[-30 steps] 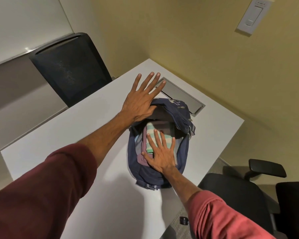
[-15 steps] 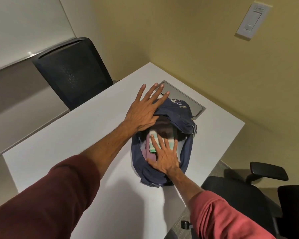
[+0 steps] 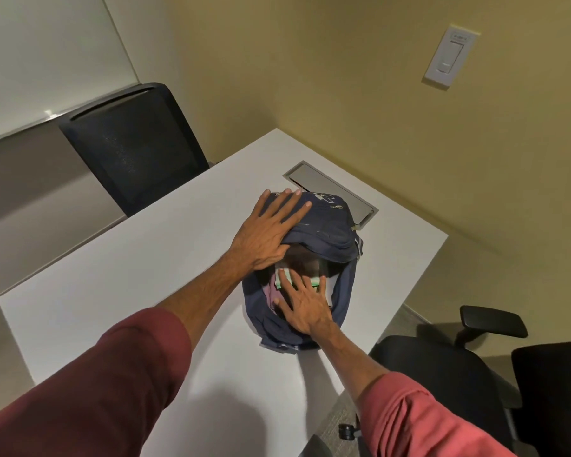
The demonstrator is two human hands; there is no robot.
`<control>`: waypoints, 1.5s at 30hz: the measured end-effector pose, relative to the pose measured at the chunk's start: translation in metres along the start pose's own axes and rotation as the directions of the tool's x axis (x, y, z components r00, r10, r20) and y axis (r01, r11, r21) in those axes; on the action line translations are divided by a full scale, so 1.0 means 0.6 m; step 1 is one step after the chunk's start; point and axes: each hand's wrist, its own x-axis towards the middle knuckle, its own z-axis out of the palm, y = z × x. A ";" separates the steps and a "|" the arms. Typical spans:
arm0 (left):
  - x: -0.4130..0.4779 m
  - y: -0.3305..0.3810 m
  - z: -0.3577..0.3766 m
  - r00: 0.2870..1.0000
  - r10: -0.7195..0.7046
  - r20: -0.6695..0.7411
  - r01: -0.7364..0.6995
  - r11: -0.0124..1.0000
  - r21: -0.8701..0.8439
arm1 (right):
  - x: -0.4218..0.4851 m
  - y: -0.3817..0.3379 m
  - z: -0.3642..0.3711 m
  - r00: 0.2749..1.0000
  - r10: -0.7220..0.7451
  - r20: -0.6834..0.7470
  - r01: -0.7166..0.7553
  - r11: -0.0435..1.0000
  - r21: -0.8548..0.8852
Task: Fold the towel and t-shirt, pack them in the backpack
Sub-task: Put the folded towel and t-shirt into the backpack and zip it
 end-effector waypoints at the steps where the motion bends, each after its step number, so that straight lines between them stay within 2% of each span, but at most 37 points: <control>1: -0.009 0.004 0.005 1.000 0.011 0.007 -0.011 1.000 -0.011 | -0.008 -0.005 -0.006 1.000 0.006 -0.007 -0.006 1.000 0.006; 8: -0.085 0.040 0.060 0.997 -0.002 0.072 0.003 1.000 -0.013 | -0.113 -0.049 -0.016 0.980 -0.136 -0.143 0.133 0.991 -0.030; 17: -0.172 0.068 0.083 0.995 -0.009 0.103 0.024 0.989 -0.148 | -0.194 -0.082 -0.015 0.970 -0.205 -0.132 0.194 0.977 -0.089; 20: -0.204 0.069 0.090 0.994 -0.059 0.091 0.072 0.987 -0.145 | -0.209 -0.091 -0.020 0.962 -0.229 -0.149 0.209 0.968 -0.136; 24: -0.250 0.061 0.099 0.980 -0.176 0.094 0.188 0.972 -0.139 | -0.212 -0.096 -0.039 0.958 -0.194 -0.210 0.161 0.973 -0.164; 29: -0.284 0.057 0.112 0.954 -0.259 0.151 0.285 0.941 -0.181 | -0.172 -0.107 -0.085 0.938 -0.257 -0.231 0.224 0.961 -0.161; 35: -0.294 0.060 0.126 0.951 -0.224 0.213 0.266 0.943 -0.199 | -0.059 -0.120 -0.143 0.940 -0.274 -0.205 0.253 0.959 -0.125; 40: -0.303 0.066 0.140 0.948 -0.189 0.256 0.261 0.922 -0.287 | 0.041 -0.122 -0.144 0.955 -0.254 -0.156 0.239 0.965 -0.107; 45: -0.300 0.044 0.162 0.911 -0.313 0.268 0.398 0.838 -0.373 | 0.103 -0.122 -0.122 0.962 -0.241 -0.131 0.232 0.970 -0.080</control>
